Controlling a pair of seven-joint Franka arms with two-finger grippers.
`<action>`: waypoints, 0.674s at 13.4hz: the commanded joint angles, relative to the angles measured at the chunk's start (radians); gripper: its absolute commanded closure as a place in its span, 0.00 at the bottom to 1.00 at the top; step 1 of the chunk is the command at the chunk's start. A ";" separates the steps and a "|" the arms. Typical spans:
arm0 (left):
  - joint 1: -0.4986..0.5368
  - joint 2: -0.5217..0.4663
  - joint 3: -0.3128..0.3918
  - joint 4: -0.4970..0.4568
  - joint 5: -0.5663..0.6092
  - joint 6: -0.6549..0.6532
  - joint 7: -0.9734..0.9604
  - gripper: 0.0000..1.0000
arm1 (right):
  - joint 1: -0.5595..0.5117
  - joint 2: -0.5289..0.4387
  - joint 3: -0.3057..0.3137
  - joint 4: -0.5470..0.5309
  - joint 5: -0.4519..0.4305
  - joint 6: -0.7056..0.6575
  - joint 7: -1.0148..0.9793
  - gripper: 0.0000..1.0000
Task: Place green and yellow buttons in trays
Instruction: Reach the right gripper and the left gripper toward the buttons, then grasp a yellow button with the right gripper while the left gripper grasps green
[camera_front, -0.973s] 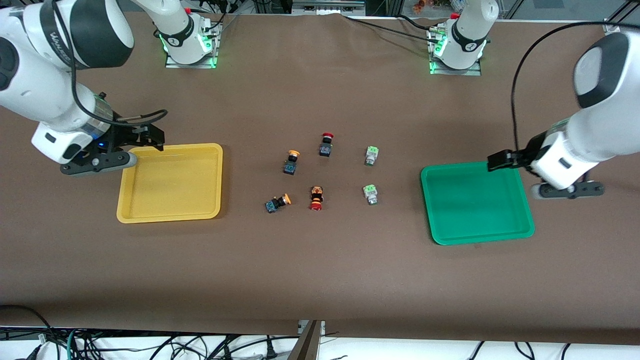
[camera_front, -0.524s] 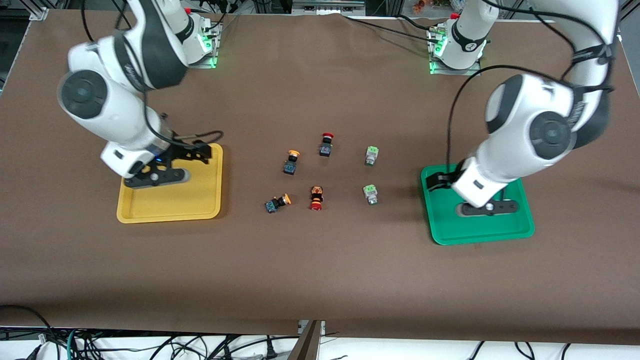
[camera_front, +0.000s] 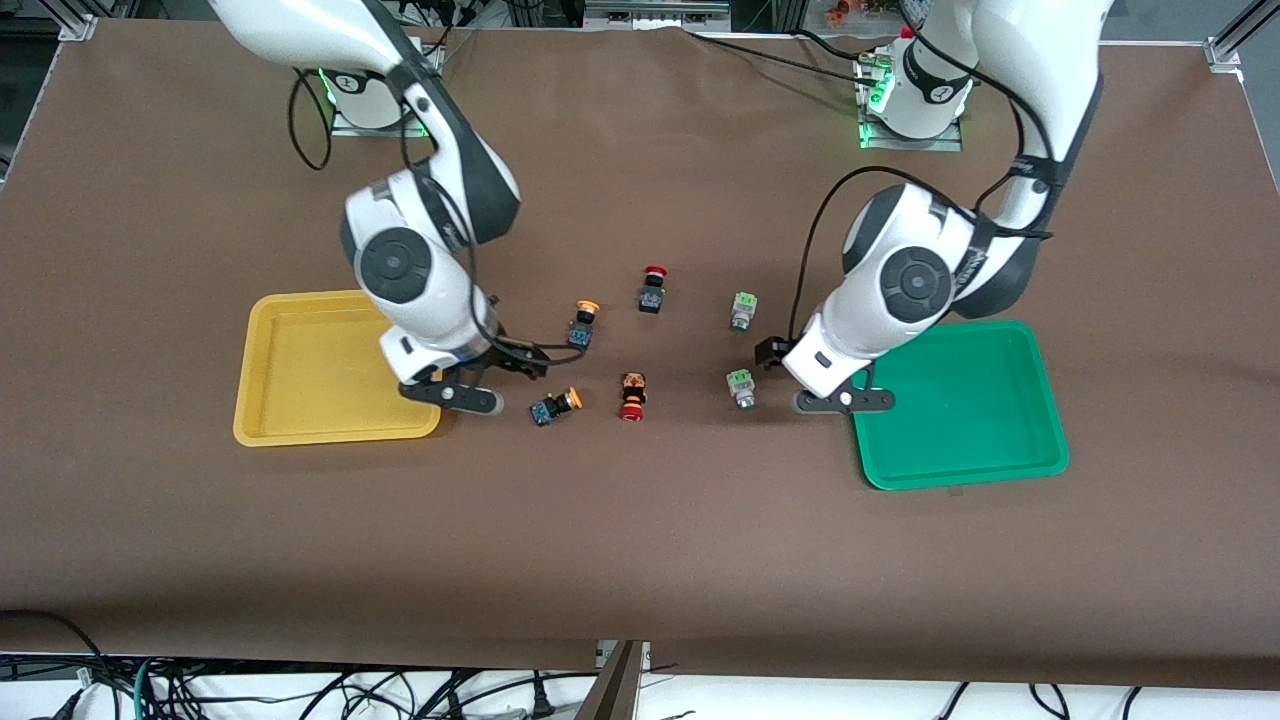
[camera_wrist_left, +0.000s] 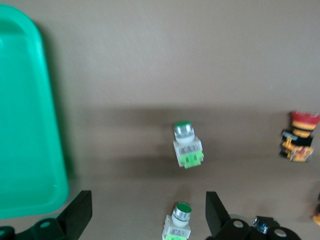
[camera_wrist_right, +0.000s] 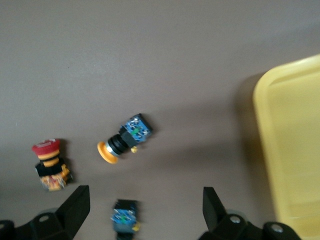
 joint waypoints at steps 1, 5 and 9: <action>0.000 -0.013 -0.033 -0.097 -0.001 0.056 0.011 0.00 | 0.010 0.094 -0.005 0.074 0.017 0.027 0.154 0.00; -0.014 -0.010 -0.085 -0.191 0.076 0.128 -0.003 0.00 | 0.031 0.157 -0.007 0.079 0.043 0.087 0.306 0.00; -0.019 0.014 -0.116 -0.261 0.149 0.208 -0.006 0.00 | 0.031 0.218 -0.005 0.107 0.043 0.150 0.334 0.00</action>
